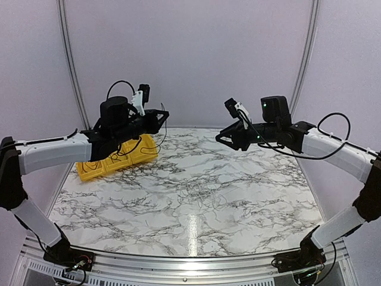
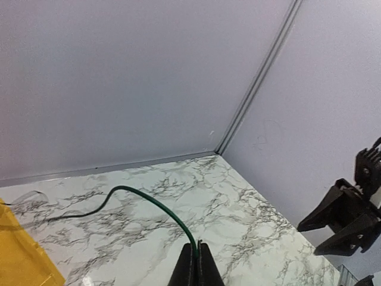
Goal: Untangle the cables
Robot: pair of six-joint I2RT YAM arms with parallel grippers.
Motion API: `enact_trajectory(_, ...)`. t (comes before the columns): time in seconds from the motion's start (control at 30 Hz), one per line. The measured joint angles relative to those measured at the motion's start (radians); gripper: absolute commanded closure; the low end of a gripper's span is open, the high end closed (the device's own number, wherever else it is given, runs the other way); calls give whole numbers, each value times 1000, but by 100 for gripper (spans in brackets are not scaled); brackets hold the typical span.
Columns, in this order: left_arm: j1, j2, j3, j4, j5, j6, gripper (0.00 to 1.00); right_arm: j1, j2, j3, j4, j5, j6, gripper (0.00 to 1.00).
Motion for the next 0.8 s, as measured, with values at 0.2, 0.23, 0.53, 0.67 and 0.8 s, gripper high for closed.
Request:
enact_trajectory(0.2,109,-87,-72,-60,-51,-4,100,-1,-18,0,2,3,-18,58)
enact_trajectory(0.23,129,-103,-72,-72,-61,-1,100,-1,-18,0,1,4,-20,58)
enact_trajectory(0.53,275,-164,-62,-200,-97,27,98,-1,-51,-27,1,17,-38,57)
enact_trajectory(0.67,322,-148,-48,-267,-92,47,100,-1,-56,-39,1,22,-45,56)
enact_trajectory(0.8,369,-126,-40,-300,-61,63,100,-1,-56,-42,2,26,-50,56)
